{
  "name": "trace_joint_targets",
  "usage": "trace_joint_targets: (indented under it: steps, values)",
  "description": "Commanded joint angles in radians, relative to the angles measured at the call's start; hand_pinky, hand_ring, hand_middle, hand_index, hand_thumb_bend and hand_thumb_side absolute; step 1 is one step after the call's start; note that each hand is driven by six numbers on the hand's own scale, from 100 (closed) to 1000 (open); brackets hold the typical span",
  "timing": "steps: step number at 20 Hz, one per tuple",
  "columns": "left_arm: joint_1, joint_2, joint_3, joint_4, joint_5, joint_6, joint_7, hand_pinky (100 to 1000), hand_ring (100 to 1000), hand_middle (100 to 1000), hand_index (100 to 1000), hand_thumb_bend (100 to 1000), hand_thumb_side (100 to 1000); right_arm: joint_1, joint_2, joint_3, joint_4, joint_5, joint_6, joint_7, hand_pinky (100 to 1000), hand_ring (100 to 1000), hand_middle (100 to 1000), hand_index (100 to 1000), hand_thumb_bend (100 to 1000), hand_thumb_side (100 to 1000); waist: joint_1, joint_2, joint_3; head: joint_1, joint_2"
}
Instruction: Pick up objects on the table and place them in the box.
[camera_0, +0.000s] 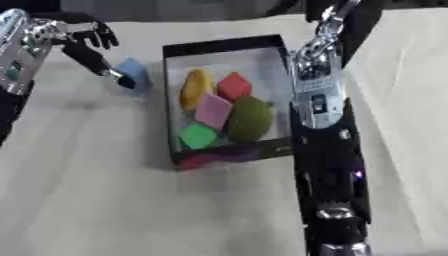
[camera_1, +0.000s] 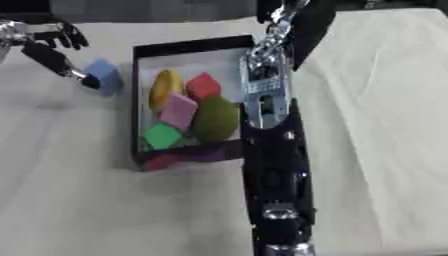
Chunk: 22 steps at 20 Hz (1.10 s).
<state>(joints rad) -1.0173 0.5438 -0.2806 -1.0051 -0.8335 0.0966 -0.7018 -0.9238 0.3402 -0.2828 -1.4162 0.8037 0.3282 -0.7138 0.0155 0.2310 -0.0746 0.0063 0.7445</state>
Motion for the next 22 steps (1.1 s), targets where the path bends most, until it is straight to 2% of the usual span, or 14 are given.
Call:
trace_joint_targets:
  steps: [1, 9, 13, 19, 22]
  values:
    - [-0.031, 0.005, 0.012, 0.014, -0.032, 0.009, 0.016, 809, 805, 697, 799, 971, 634, -0.018, -0.007, 0.006, -0.010, -0.004, 0.004, -0.008, 830, 730, 741, 819, 100, 717, -0.004, 0.001, -0.003, 0.005, -0.013]
    - [-0.038, -0.023, 0.025, 0.067, -0.098, 0.021, 0.051, 795, 784, 665, 775, 951, 665, -0.017, -0.004, 0.006, -0.011, -0.009, 0.002, -0.007, 831, 730, 742, 819, 100, 720, -0.003, 0.008, -0.012, 0.014, -0.011]
    - [-0.038, -0.033, 0.034, 0.088, -0.119, 0.027, 0.069, 793, 775, 652, 765, 939, 646, -0.018, -0.006, 0.005, -0.011, -0.012, 0.002, -0.008, 831, 730, 742, 819, 100, 722, -0.002, 0.011, -0.015, 0.019, -0.011]
    - [-0.037, -0.047, 0.038, 0.101, -0.138, 0.030, 0.086, 759, 722, 601, 722, 807, 599, -0.017, -0.009, 0.004, -0.008, -0.022, 0.003, -0.011, 831, 730, 742, 819, 100, 727, 0.001, 0.017, -0.016, 0.022, -0.012]
    - [-0.038, -0.052, 0.040, 0.105, -0.138, 0.037, 0.095, 754, 716, 598, 720, 770, 589, -0.017, -0.010, 0.004, -0.007, -0.026, 0.003, -0.013, 831, 730, 742, 819, 100, 729, 0.002, 0.020, -0.016, 0.023, -0.014]
